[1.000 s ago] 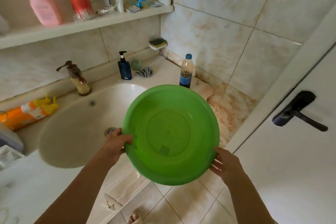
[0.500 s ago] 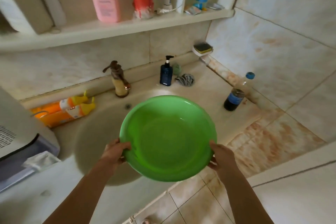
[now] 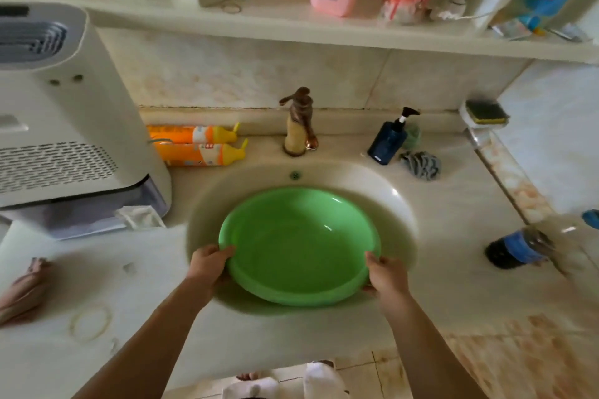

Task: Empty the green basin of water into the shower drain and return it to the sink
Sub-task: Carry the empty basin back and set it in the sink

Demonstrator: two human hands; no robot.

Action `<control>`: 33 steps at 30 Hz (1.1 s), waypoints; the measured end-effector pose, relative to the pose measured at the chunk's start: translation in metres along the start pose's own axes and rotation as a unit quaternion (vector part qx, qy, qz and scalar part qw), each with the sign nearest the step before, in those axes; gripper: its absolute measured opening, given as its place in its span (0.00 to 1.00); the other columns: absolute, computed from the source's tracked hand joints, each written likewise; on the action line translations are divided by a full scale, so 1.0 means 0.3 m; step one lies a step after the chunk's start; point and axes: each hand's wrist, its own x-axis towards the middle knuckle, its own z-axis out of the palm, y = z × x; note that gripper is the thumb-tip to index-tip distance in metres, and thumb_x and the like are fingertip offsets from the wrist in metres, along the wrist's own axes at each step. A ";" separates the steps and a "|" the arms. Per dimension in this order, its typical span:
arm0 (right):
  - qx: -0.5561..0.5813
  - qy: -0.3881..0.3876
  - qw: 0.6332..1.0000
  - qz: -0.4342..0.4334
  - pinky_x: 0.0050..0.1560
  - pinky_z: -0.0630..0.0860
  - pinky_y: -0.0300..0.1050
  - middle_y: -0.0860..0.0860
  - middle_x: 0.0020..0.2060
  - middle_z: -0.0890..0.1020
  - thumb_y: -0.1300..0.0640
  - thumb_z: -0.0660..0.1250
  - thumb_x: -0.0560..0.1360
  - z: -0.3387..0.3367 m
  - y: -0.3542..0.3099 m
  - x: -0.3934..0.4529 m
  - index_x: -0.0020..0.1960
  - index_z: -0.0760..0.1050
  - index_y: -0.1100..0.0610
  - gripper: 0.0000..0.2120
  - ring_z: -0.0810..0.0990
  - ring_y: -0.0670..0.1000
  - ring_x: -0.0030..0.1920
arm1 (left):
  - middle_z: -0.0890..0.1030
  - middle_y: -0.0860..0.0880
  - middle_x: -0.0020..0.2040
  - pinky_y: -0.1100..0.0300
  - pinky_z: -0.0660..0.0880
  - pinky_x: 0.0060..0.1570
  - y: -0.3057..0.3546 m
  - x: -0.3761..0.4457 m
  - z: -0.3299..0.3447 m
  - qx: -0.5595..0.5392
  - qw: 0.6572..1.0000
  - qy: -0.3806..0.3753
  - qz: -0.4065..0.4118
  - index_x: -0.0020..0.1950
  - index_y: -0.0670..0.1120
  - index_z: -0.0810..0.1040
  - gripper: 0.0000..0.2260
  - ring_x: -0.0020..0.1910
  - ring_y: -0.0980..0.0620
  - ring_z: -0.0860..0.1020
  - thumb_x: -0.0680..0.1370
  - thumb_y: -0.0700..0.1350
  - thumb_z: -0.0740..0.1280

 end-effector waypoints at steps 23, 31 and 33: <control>-0.195 -0.043 0.978 -0.058 0.51 0.80 0.53 0.63 0.53 0.82 0.64 0.64 0.65 0.050 -0.058 0.214 0.57 0.76 0.67 0.20 0.81 0.64 0.53 | 0.76 0.32 0.60 0.52 0.68 0.50 -0.026 -0.035 0.176 0.231 0.948 0.210 0.061 0.63 0.34 0.70 0.17 0.59 0.34 0.75 0.82 0.46 0.57; -0.173 -0.042 0.982 -0.055 0.59 0.73 0.50 0.65 0.63 0.76 0.69 0.64 0.70 0.029 -0.069 0.187 0.64 0.68 0.69 0.22 0.76 0.65 0.63 | 0.76 0.31 0.60 0.49 0.70 0.54 -0.020 -0.045 0.175 0.244 0.948 0.193 0.060 0.64 0.33 0.67 0.18 0.59 0.34 0.75 0.83 0.46 0.56; -0.188 -0.048 0.979 -0.063 0.62 0.71 0.50 0.64 0.65 0.74 0.67 0.64 0.71 0.025 -0.067 0.181 0.66 0.67 0.67 0.24 0.74 0.64 0.65 | 0.76 0.31 0.59 0.49 0.70 0.52 -0.026 -0.045 0.170 0.244 0.948 0.193 0.064 0.62 0.33 0.68 0.17 0.58 0.33 0.75 0.82 0.46 0.56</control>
